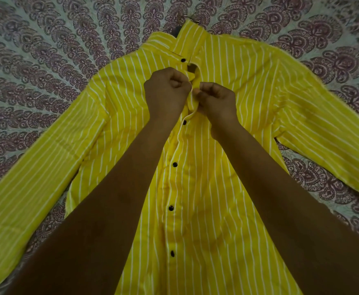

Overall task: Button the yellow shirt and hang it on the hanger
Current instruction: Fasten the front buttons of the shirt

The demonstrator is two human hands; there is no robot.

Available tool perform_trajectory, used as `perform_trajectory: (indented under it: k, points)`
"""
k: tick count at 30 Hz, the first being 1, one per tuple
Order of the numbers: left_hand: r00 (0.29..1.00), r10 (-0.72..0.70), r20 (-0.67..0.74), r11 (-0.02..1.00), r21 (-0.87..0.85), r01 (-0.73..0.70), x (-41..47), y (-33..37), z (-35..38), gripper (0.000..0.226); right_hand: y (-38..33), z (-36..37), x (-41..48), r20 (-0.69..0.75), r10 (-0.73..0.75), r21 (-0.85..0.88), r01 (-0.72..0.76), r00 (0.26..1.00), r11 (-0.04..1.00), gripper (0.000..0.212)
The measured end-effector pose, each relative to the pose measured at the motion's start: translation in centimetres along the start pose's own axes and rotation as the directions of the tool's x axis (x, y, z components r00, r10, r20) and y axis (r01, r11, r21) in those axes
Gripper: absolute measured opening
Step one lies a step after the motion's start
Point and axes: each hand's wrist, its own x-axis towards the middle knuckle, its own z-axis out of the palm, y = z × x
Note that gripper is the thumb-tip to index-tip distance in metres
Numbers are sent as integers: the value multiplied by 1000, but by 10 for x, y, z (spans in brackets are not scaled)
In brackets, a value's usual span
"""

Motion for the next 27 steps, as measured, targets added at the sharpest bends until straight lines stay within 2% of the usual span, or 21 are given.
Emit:
perform_trajectory:
  k: [4, 7, 9, 11, 14, 17, 21, 25, 27]
  points:
    - [980, -129, 152, 950, -264, 166, 3, -8, -4, 13, 0, -3, 0, 101, 95, 104, -106, 990, 989, 14]
    - [971, -140, 195, 928, -317, 197, 4, -8, -4, 9, 2, -4, 3, 108, 120, 81, -129, 987, 988, 26]
    - [973, -146, 182, 920, -336, 201, 5, -9, -3, 11, 4, -4, 3, 92, 102, 37, -106, 990, 994, 22]
    - [975, -149, 167, 924, -327, 197, 8, -9, -1, 12, 6, -4, 3, 74, 55, -10, -54, 996, 998, 18]
    - [984, -120, 132, 957, -247, 150, 11, -8, 2, 16, 11, -3, 1, 48, -66, -104, 71, 997, 992, 24]
    - [987, -102, 125, 977, -174, 123, 14, -9, 3, 20, 12, -2, 1, 28, -122, -171, 125, 992, 977, 25]
    - [983, -113, 146, 975, -176, 138, 15, -12, 2, 22, 11, 0, 0, 38, -155, -138, 159, 987, 978, 19]
    - [981, -128, 148, 969, -194, 155, 11, -11, 1, 8, 9, -1, 5, 13, -94, -57, 94, 996, 994, 20]
    - [982, -124, 143, 970, -190, 150, 11, -10, 1, 10, 7, -3, 7, 32, -98, -54, 100, 995, 994, 16]
